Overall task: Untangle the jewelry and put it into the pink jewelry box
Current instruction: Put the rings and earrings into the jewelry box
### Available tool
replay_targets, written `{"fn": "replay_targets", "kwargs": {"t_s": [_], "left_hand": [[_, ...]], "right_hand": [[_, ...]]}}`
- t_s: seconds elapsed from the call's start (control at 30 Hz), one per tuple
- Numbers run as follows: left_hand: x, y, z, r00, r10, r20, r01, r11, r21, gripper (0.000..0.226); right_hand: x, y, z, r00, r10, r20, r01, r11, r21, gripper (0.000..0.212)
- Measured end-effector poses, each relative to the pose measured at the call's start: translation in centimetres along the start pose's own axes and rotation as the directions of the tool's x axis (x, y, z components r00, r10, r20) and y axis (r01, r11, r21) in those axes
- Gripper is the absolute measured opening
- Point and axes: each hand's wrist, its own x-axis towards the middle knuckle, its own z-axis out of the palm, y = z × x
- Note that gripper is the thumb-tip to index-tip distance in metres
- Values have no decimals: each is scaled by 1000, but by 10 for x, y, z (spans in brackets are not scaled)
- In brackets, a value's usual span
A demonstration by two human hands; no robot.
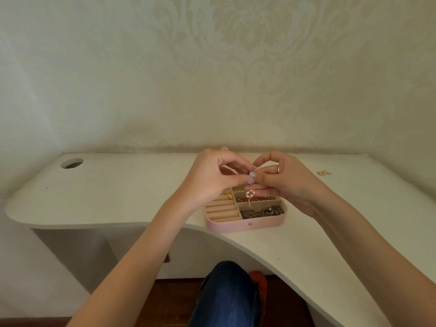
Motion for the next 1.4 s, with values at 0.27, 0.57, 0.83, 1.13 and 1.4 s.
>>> {"fn": "replay_targets", "kwargs": {"t_s": [0.27,0.57,0.83,1.13,1.4], "left_hand": [[-1,-6,-3,1000,-30,-3,30,1000,1,18],[-5,-11,2,993,-48,-108,38,995,-90,23],[-11,-17,-4,986,-148,-73,138,982,-127,31],[-15,-27,-25,979,-184,-84,172,976,-131,21],[-23,-47,-34,987,-138,-87,144,986,79,23]], "right_hand": [[-1,2,0,984,126,123,-141,982,128,28],[0,8,8,975,152,162,-172,979,114,30],[0,6,19,996,-71,-56,63,989,-134,23],[4,8,27,997,-72,-32,62,964,-259,27],[12,21,36,990,-137,-29,99,831,-548,16]]}}
